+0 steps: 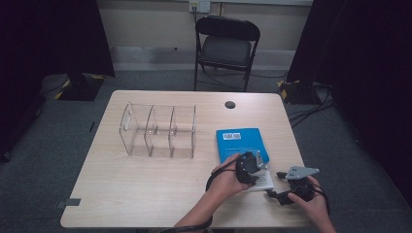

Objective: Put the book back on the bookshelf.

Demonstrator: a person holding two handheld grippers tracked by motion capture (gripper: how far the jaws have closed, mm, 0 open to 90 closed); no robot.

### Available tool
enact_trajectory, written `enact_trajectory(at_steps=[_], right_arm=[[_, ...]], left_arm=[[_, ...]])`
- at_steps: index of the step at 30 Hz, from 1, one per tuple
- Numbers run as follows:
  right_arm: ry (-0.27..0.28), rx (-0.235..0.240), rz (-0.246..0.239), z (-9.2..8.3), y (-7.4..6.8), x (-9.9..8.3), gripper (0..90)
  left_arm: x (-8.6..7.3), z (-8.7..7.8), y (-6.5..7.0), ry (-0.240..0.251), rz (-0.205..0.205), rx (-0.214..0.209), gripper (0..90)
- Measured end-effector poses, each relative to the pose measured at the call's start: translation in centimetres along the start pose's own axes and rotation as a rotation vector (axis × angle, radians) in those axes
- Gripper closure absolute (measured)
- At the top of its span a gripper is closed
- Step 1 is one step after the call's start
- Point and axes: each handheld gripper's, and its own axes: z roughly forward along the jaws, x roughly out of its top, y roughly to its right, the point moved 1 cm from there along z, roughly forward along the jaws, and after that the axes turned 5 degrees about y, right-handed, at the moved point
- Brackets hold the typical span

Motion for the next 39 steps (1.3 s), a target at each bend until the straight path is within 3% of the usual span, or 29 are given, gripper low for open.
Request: enact_trajectory(at_steps=[3, 4, 7, 8, 9, 10, 13, 18, 22, 29, 31, 39], right_arm=[[0.0, 0.003, -0.001, 0.0, 0.1, 0.0, 13.0], [-0.001, 0.006, 0.001, 0.0, 0.1, 0.0, 12.9], [-0.001, 0.009, -0.002, 0.1, 0.1, 0.0, 12.9], [-0.002, 0.005, -0.001, 0.1, 0.1, 0.0, 12.9], [-0.002, 0.005, -0.003, 0.1, 0.1, 0.0, 12.9], [-0.002, 0.006, -0.002, 0.1, 0.1, 0.0, 12.9], [-0.001, 0.007, -0.001, 0.1, 0.1, 0.0, 12.9], [0.002, 0.012, -0.002, 0.1, 0.2, 0.1, 12.8], [0.0, 0.015, -0.003, 0.1, 0.2, 0.1, 12.4], [-0.001, 0.018, -0.008, 0.2, 0.2, 0.1, 12.1], [-0.002, 0.016, -0.009, 0.2, 0.2, 0.1, 12.1], [0.0, 0.017, -0.01, 0.2, 0.2, 0.1, 12.1]], left_arm=[[0.2, -0.2, 0.0, -0.014, 0.004, 0.0, 61.8], [0.4, -0.3, 0.0, -0.021, -0.017, 0.003, 62.8], [0.9, -0.6, -0.1, -0.055, -0.017, 0.005, 65.0], [1.1, -0.7, 0.0, -0.054, -0.036, 0.004, 65.6], [1.3, -0.9, -0.3, -0.076, -0.025, -0.002, 66.1], [1.4, -1.0, -0.3, -0.066, -0.048, 0.003, 66.7], [1.9, -1.9, -0.7, -0.069, -0.059, 0.005, 68.2], [2.3, -3.0, -1.1, -0.105, -0.048, 0.032, 71.7], [2.6, -3.9, -1.5, -0.098, -0.064, 0.052, 73.5], [3.5, -4.5, -2.0, -0.116, -0.07, 0.054, 74.6], [4.0, -4.9, -2.4, -0.123, -0.091, 0.057, 74.8], [5.1, -5.4, -3.0, -0.139, -0.112, 0.055, 75.0]])
